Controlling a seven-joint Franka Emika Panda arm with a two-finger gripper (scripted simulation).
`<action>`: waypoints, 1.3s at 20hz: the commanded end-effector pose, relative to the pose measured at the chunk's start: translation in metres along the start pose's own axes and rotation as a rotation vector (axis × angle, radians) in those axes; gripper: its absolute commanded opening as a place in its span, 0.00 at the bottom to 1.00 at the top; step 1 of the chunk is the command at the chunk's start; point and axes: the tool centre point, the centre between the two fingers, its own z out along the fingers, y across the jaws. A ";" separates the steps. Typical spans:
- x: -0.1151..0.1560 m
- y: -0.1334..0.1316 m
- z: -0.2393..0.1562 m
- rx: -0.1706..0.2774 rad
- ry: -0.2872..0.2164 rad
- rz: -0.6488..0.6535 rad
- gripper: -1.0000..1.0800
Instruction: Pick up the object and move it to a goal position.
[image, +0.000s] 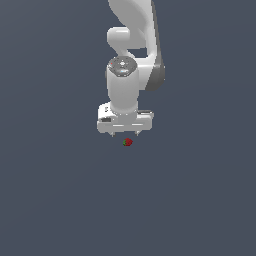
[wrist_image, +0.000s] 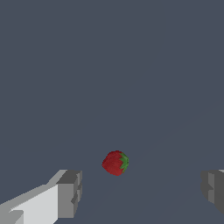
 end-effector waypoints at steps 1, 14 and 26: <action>-0.001 0.000 0.004 -0.002 0.000 -0.039 0.96; -0.014 0.001 0.034 -0.012 -0.002 -0.366 0.96; -0.028 -0.002 0.063 -0.016 -0.002 -0.710 0.96</action>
